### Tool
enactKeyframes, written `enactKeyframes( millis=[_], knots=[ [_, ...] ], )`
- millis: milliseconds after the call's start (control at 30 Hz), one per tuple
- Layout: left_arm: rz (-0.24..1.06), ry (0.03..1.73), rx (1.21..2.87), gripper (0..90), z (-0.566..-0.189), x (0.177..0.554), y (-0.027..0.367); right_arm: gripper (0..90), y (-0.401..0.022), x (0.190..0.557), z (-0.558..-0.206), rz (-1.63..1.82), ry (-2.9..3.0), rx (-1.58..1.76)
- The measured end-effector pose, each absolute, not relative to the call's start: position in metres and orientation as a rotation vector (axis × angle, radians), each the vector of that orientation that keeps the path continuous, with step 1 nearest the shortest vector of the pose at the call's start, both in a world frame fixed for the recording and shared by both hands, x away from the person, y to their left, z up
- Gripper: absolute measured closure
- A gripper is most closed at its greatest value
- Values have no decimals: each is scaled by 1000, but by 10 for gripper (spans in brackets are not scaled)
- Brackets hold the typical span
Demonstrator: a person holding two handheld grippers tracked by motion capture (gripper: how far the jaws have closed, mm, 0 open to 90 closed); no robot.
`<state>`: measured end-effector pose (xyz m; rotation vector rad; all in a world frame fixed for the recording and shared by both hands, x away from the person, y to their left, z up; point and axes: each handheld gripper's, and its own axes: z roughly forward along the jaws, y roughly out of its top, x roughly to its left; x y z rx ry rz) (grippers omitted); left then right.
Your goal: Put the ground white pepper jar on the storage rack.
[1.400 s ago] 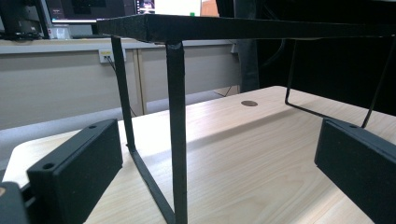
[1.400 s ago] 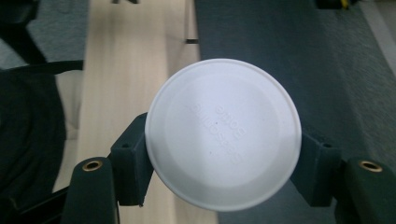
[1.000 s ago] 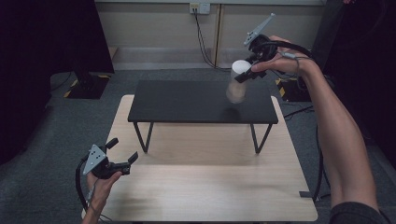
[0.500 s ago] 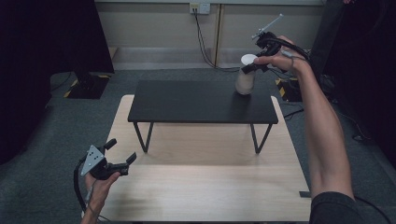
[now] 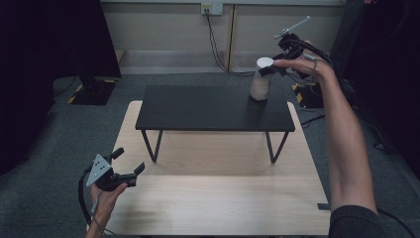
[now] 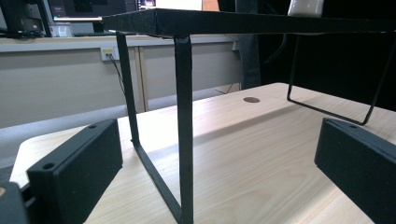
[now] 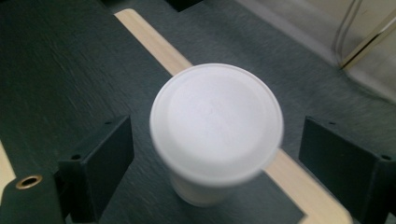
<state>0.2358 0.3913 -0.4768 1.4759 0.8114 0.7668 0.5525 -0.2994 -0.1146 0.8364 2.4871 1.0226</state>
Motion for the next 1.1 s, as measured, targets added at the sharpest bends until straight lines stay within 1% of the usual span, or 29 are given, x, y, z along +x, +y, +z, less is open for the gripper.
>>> enactKeyframes(
  millis=[67,233,267,300,367,400,500,600,667,700,833,867,900,1033,1100],
  knots=[
    [764,814,1473,0,-477,236,391,87,-306,546,-112,1044,2462,807],
    [763,808,1480,0,-477,237,390,92,-318,527,-98,1038,2444,732],
    [763,803,1485,0,-476,237,390,92,-322,516,-93,1018,2434,687],
    [763,803,1485,0,-476,237,390,92,-322,516,-93,1018,2434,687],
    [762,802,1489,0,-476,238,390,96,-329,504,-89,1044,2435,652],
    [759,798,1484,0,-476,238,389,97,-333,491,-85,1048,2435,603],
    [761,793,1488,0,-475,238,389,108,-338,473,-83,1046,2458,538],
    [761,789,1486,0,-475,237,389,113,-339,453,-83,1030,2474,477],
    [761,789,1483,0,-475,237,389,116,-340,448,-84,1039,2495,453],
    [760,790,1479,0,-475,237,389,116,-338,434,-85,1022,2507,411],
    [761,784,1487,0,-474,237,389,117,-335,414,-89,1005,2556,344],
    [761,784,1487,0,-474,237,389,117,-335,414,-89,1005,2556,344],
    [761,784,1487,0,-474,237,389,118,-336,404,-93,1010,2566,324],
    [761,779,1491,0,-474,237,387,119,-337,390,-99,1021,2578,309],
    [761,775,1493,0,-473,237,387,124,-340,376,-107,1042,2582,301]
  ],
)
